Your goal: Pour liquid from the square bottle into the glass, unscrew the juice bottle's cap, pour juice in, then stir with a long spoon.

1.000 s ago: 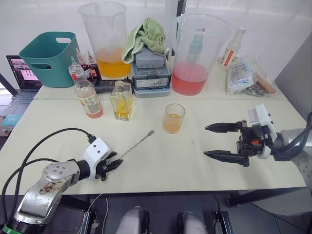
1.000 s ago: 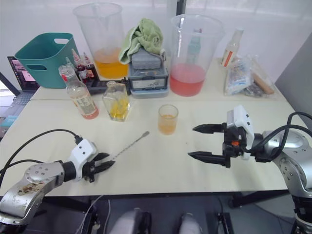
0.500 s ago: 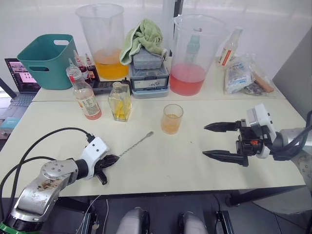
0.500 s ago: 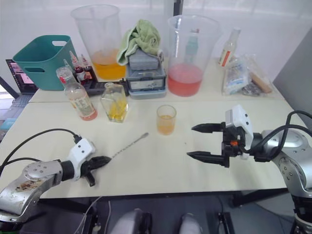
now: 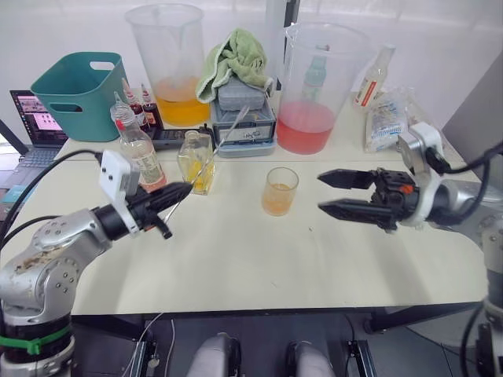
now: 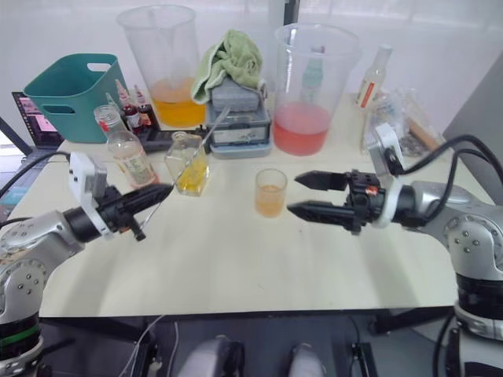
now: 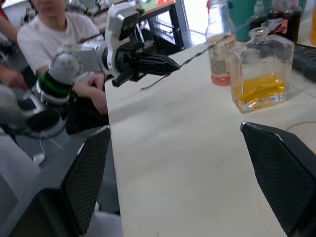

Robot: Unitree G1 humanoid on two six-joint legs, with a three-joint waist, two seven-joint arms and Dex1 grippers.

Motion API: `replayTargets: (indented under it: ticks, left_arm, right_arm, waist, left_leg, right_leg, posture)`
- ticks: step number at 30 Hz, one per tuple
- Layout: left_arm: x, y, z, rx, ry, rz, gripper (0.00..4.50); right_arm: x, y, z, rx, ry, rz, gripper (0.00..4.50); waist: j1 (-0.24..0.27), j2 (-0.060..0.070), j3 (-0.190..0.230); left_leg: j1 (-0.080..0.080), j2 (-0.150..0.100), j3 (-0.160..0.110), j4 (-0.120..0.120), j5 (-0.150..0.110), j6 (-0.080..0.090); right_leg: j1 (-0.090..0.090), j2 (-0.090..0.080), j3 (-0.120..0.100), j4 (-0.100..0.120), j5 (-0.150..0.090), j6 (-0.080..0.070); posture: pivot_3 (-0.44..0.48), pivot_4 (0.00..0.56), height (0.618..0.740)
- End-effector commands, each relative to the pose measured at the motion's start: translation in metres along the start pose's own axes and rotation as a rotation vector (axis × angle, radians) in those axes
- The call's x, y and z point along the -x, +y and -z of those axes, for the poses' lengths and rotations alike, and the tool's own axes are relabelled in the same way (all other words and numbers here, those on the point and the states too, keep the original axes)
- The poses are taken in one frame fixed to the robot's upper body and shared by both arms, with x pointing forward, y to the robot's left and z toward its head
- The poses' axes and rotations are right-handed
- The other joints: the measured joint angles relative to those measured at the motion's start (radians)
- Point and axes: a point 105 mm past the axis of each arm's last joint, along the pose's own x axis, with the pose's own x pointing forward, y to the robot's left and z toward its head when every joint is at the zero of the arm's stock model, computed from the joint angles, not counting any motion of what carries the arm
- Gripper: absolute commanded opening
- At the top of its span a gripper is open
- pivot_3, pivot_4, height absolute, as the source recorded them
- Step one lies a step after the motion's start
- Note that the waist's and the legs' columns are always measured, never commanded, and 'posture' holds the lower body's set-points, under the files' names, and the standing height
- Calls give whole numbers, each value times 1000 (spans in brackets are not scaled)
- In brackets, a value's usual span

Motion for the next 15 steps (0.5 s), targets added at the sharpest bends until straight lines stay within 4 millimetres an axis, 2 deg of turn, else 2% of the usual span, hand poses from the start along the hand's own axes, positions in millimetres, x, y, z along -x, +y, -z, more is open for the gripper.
replayTargets:
  ticks: [1, 4, 7, 10, 15]
  left_arm:
    - [-16, -14, -19, -55, -74, 31, 42]
    - [-28, -22, -24, -71, -93, 41, 42]
    - [-35, -29, -24, -89, -88, 50, 42]
    - [-38, -34, -22, -78, -84, 55, 42]
    - [-42, -38, -16, -100, -52, 67, 42]
  right_arm:
    - [-15, -15, -23, -54, -164, 101, 4500]
    - [-31, -24, -30, -157, -277, 156, 4500]
    - [-50, -28, -26, -247, -340, 219, 4500]
    - [-59, -30, -30, -321, -420, 248, 4500]
    - [-70, -34, -33, -363, -445, 288, 4500]
  waist:
    - [-3, 0, 0]
    - [-9, 0, 0]
    - [-13, 0, 0]
    - [-17, 0, 0]
    - [-27, 0, 0]
  left_leg:
    - [0, 0, 0, 0, 0, 0]
    - [0, 0, 1, 0, 4, 4]
    - [0, -1, 1, 0, 5, 6]
    - [-1, -2, 1, -1, 6, 5]
    - [-1, -2, 1, -1, 7, 4]
  right_leg:
    - [0, 1, 0, 0, 0, 0]
    - [0, 3, 0, 2, 0, 0]
    - [-1, 3, 0, 10, 0, 0]
    - [-5, 4, 1, 13, 0, 0]
    - [-5, 6, 1, 13, 0, 0]
  posture:
    - [0, 150, 739]
    - [0, 150, 739]
    - [0, 150, 739]
    - [0, 150, 739]
    - [0, 150, 739]
